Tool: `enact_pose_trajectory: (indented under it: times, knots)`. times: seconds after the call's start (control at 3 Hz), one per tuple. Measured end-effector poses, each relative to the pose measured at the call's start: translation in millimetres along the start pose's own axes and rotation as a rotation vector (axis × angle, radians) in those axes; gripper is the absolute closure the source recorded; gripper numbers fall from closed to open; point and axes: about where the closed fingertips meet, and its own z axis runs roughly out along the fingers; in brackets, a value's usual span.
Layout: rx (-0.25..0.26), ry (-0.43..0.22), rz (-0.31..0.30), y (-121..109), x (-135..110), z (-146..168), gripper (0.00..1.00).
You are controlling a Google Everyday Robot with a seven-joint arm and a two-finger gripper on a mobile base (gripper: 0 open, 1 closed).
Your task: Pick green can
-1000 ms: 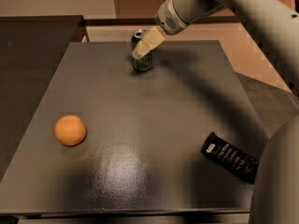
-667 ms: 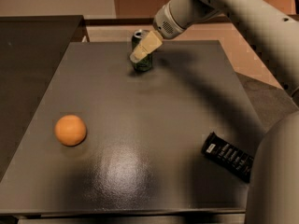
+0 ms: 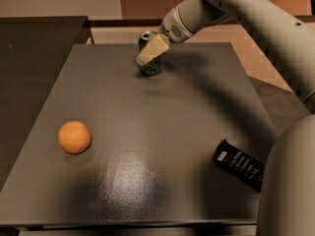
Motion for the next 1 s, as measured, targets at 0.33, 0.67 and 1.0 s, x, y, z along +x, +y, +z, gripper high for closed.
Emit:
enact_pose_trajectory:
  times: [0.33,0.67,1.0]
  knots:
    - [-0.006,-0.011,0.001,1.5,-3.7,-1.9,0.41]
    - [-0.012,-0.001,-0.002,3.7,-6.3,-6.6,0.65]
    - [-0.014,-0.003,-0.007,8.1,-9.6,-24.7,0.88]
